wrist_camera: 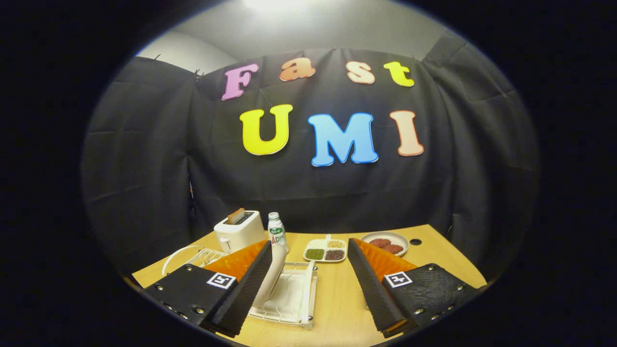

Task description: Take the plate from the dish rack, then take the spoon from the basket and place it into the plate.

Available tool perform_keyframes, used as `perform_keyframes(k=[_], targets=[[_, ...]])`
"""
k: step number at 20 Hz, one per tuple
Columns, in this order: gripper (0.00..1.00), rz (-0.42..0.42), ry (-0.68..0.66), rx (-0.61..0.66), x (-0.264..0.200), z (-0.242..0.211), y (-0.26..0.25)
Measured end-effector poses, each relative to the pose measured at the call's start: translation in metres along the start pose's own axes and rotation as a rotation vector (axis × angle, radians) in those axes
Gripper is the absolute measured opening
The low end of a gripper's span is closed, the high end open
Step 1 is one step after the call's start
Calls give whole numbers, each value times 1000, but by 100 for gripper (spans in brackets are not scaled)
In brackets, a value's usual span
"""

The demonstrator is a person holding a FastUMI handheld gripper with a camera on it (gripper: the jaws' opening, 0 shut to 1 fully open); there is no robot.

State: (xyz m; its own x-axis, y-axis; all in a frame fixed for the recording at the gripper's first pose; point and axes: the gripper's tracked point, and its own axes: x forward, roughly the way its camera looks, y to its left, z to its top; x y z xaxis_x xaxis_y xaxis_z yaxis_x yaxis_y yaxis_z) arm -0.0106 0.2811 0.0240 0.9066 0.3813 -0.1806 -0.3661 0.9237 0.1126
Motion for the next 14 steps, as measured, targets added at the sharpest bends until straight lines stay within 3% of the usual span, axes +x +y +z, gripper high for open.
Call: perform_keyframes(k=[8,14], targets=[[97,94,196,107,58,-56,57],[97,77,348,202,85,-102,62]])
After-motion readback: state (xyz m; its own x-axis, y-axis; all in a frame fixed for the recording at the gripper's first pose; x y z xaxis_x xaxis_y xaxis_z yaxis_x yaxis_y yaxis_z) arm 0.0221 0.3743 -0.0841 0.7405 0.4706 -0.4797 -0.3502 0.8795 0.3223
